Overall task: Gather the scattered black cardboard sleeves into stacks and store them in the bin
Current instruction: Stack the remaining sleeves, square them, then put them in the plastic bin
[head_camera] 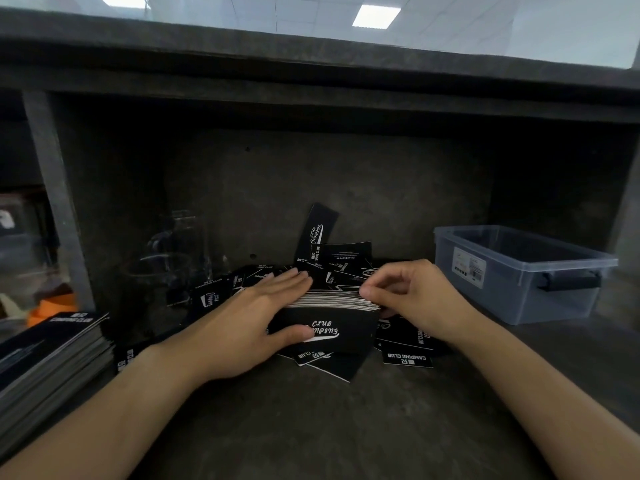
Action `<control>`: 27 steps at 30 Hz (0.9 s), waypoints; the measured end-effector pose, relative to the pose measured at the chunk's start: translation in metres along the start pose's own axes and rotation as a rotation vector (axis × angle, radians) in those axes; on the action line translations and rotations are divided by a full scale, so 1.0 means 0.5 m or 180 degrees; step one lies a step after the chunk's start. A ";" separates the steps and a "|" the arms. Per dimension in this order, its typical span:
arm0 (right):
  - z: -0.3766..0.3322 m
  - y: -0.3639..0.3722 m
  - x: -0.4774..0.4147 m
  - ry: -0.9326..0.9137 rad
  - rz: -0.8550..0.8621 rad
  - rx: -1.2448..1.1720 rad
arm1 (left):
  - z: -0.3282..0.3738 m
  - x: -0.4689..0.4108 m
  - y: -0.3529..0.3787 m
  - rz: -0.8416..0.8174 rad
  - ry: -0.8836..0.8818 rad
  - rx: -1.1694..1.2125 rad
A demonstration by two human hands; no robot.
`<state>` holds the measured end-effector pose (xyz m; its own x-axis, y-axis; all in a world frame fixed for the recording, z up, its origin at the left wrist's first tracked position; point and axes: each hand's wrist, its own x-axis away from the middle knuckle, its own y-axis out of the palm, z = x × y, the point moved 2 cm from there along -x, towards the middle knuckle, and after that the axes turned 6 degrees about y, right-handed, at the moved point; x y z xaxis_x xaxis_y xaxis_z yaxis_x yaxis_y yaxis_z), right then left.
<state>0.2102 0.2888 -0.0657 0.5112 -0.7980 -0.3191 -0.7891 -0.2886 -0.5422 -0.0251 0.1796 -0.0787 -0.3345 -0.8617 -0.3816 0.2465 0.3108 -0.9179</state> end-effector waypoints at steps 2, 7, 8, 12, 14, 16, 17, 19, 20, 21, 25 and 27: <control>-0.004 -0.003 0.002 -0.0167 0.0055 0.0234 | -0.001 0.001 0.000 -0.0022 0.0024 0.0003; -0.008 -0.001 0.002 -0.0406 0.0271 0.0704 | 0.000 0.004 -0.002 -0.0008 -0.0055 -0.0021; -0.008 -0.001 0.001 -0.0366 0.0309 0.0783 | 0.000 0.005 -0.003 -0.0013 -0.0087 0.0007; -0.005 -0.026 -0.003 -0.0341 0.0997 0.0540 | 0.002 0.006 -0.008 -0.0047 -0.0162 0.0041; -0.001 -0.040 0.000 -0.0260 0.1099 0.0164 | 0.003 0.007 -0.008 -0.0065 -0.0190 0.0043; 0.004 -0.032 0.003 -0.0108 0.0550 0.0327 | 0.005 0.008 -0.007 -0.0070 -0.0213 0.0032; 0.008 -0.026 0.003 -0.0092 0.0354 0.0574 | 0.006 0.008 -0.008 -0.0064 -0.0219 0.0025; 0.018 -0.031 -0.008 -0.0134 0.0723 0.0589 | 0.007 0.007 -0.009 -0.0035 -0.0223 0.0072; 0.023 -0.046 -0.015 -0.0122 0.1211 0.0275 | 0.007 0.007 -0.010 -0.0014 -0.0233 0.0141; 0.031 -0.065 -0.021 -0.0045 0.1684 -0.0076 | 0.009 0.007 -0.011 0.0002 -0.0247 0.0220; 0.070 -0.064 -0.031 0.1081 0.1412 -0.0747 | 0.011 0.008 -0.009 -0.0060 -0.0211 0.0215; 0.074 -0.021 -0.027 0.1615 0.0716 -0.0739 | 0.010 0.009 -0.006 -0.0076 -0.0183 0.0185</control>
<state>0.2243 0.3223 -0.0843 0.1417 -0.9893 0.0355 -0.9420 -0.1458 -0.3023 -0.0227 0.1729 -0.0768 -0.2884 -0.8908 -0.3513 0.2920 0.2676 -0.9182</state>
